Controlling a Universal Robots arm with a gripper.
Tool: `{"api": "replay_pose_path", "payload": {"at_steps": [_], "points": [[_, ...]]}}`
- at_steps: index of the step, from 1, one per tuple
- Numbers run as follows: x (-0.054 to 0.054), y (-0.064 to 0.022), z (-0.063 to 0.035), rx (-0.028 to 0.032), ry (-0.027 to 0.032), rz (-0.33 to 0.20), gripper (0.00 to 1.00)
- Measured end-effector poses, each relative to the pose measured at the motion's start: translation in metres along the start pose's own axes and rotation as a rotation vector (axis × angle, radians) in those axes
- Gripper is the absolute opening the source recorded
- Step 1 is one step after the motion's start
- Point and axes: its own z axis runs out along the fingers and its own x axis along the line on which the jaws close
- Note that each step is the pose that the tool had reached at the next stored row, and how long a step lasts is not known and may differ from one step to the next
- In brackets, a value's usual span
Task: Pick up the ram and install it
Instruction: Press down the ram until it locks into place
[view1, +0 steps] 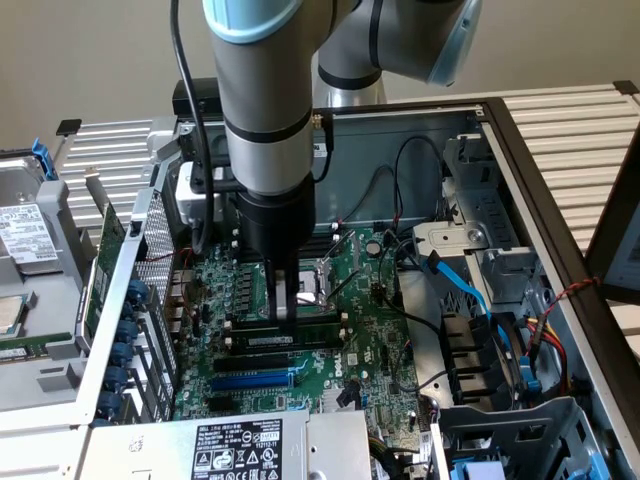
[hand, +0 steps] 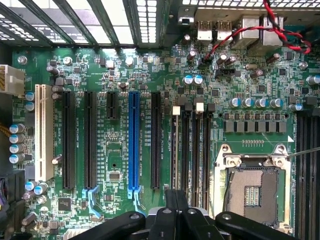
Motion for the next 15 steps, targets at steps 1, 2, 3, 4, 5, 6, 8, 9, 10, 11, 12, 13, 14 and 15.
{"api": "replay_pose_path", "payload": {"at_steps": [1, 2, 3, 4, 5, 6, 8, 9, 10, 11, 12, 13, 14, 15], "points": [[0.000, 0.0000, 0.0000, 0.0000, 0.0001, 0.000, 0.10], [0.000, 0.0001, 0.0000, 0.0001, 0.0000, 0.000, 0.10], [0.000, 0.0002, -0.0005, -0.0002, 0.0001, 0.000, 0.10], [0.000, 0.0003, -0.0011, 0.0000, -0.0006, 0.000, 0.10], [0.000, 0.0003, -0.0021, 0.0003, -0.0006, 0.000, 0.10], [0.000, 0.0002, -0.0034, 0.0001, 0.0000, 0.000, 0.10], [0.000, 0.0001, -0.0048, 0.0001, -0.0001, 0.000, 0.10], [0.000, 0.0001, -0.0068, -0.0001, 0.0001, 0.000, 0.10], [0.000, 0.0001, -0.0110, -0.0001, 0.0002, 0.000, 0.10], [-0.001, 0.0000, -0.0155, 0.0000, 0.0000, 0.000, 0.10], [-0.001, 0.0000, -0.0200, -0.0001, 0.0002, 0.000, 0.10], [-0.001, 0.0000, -0.0238, 0.0001, 0.0000, 0.000, 0.10], [-0.001, 0.0000, -0.0278, 0.0000, 0.0002, 0.000, 0.10], [-0.001, 0.0000, -0.0316, 0.0000, 0.0001, 0.000, 0.10]]}}
